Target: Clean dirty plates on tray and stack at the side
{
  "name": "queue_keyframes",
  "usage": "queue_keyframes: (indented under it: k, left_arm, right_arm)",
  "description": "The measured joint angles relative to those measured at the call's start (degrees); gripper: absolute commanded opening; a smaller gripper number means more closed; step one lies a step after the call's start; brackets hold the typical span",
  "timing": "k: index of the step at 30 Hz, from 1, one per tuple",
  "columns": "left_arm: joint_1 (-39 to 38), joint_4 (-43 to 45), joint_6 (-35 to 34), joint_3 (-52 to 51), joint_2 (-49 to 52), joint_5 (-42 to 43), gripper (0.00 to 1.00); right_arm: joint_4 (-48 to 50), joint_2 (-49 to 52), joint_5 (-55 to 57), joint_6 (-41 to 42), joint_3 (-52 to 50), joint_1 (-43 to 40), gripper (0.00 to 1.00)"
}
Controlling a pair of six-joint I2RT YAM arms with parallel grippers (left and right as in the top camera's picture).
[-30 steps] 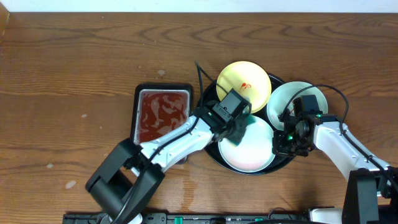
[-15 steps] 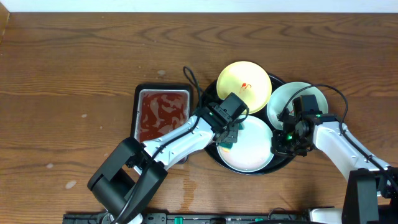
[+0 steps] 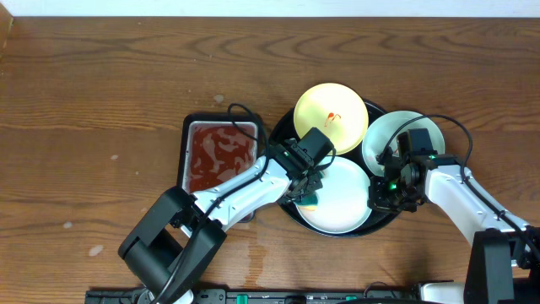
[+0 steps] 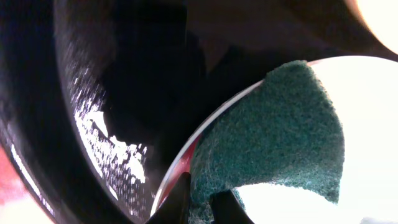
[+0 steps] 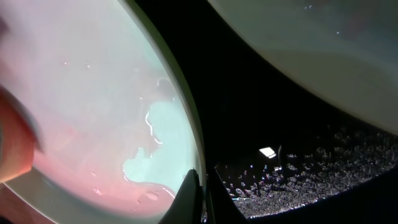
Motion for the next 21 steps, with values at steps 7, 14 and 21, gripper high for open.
queue_keyframes:
  k: [7, 14, 21]
  left_arm:
    - [0.0, -2.2, -7.6, 0.0, 0.0, 2.7, 0.07]
    - [0.1, -4.2, -14.0, 0.2, 0.0, 4.5, 0.08]
    - [0.1, 0.7, -9.6, -0.1, 0.0, 6.6, 0.07]
  right_arm:
    - [0.0, 0.0, 0.1, 0.0, 0.0, 0.0, 0.01]
    - [0.0, 0.0, 0.1, 0.0, 0.0, 0.0, 0.01]
    - [0.0, 0.0, 0.2, 0.0, 0.0, 0.0, 0.01]
